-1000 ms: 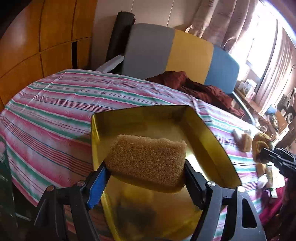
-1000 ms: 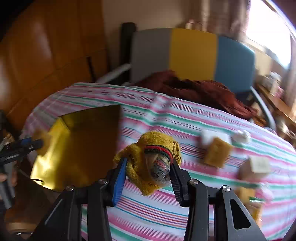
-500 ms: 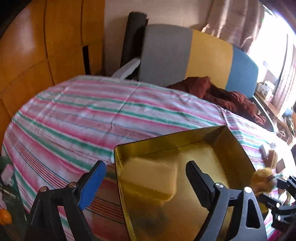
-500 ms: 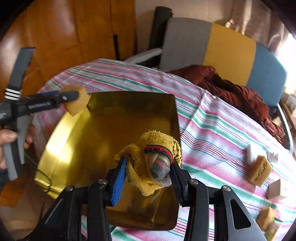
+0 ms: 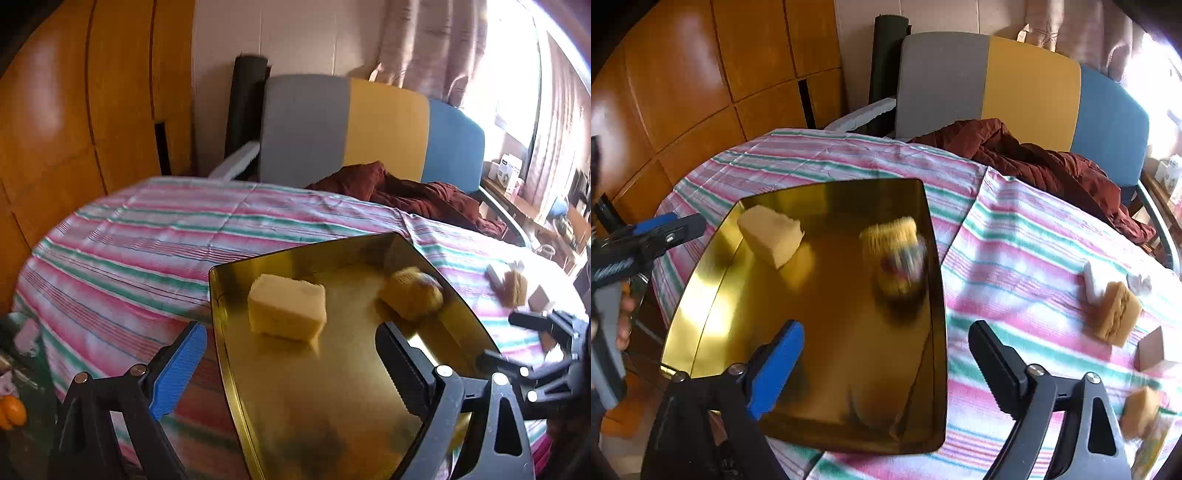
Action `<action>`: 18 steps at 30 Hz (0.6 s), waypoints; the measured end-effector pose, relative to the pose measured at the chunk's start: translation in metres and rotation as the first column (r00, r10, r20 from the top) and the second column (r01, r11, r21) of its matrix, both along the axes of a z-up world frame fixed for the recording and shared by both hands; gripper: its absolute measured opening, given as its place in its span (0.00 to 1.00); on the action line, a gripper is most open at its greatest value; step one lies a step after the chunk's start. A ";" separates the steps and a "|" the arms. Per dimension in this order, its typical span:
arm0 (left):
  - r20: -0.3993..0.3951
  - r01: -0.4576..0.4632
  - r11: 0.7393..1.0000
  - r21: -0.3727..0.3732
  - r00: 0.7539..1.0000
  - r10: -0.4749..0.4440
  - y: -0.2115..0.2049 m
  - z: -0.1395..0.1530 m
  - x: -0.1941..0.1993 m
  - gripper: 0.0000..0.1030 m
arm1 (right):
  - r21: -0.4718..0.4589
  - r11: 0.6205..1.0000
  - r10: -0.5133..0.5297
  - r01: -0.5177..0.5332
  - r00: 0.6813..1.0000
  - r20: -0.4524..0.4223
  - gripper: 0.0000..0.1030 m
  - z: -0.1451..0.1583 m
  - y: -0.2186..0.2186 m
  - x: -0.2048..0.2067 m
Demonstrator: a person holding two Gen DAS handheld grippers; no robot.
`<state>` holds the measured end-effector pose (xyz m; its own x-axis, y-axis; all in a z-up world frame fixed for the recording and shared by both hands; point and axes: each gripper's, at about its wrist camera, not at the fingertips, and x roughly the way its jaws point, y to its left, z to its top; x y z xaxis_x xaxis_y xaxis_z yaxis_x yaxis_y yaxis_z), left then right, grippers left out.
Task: Organize objects
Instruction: 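Carry the yellow cloth ball into the gold tray and release it with the right gripper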
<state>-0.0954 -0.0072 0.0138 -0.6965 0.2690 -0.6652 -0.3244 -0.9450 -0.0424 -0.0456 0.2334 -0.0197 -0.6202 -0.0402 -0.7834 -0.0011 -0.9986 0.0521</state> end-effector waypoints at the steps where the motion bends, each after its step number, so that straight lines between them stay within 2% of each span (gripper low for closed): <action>1: -0.013 -0.002 1.000 0.000 1.000 0.002 0.001 0.001 0.011 0.92 | -0.003 1.000 0.001 -0.001 1.000 -0.007 0.94 0.000 0.000 0.003; 4: -0.007 -0.018 1.000 0.013 1.000 0.018 0.002 0.000 0.030 0.91 | 0.012 1.000 0.003 -0.002 0.998 -0.060 1.00 0.005 -0.007 0.018; 10: -0.012 -0.068 0.998 0.003 0.998 0.068 0.008 0.004 0.052 0.91 | 0.082 0.997 0.007 0.003 0.992 -0.123 1.00 0.011 -0.021 0.032; 14: -0.040 -0.105 0.994 -0.004 0.994 0.105 0.010 0.011 0.065 0.90 | 0.071 0.997 -0.002 0.012 0.991 -0.131 1.00 0.011 -0.024 0.039; 18: -0.028 -0.085 0.996 0.024 0.996 0.086 0.010 0.022 0.073 0.82 | 0.058 0.998 -0.025 0.033 0.991 -0.131 1.00 0.011 -0.020 0.046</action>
<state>-0.0225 0.0030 0.0355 -0.7362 0.2225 -0.6391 -0.2438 -0.9682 -0.0562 0.0007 0.2136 -0.0086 -0.7176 0.0238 -0.6961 -0.0271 -0.9996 -0.0062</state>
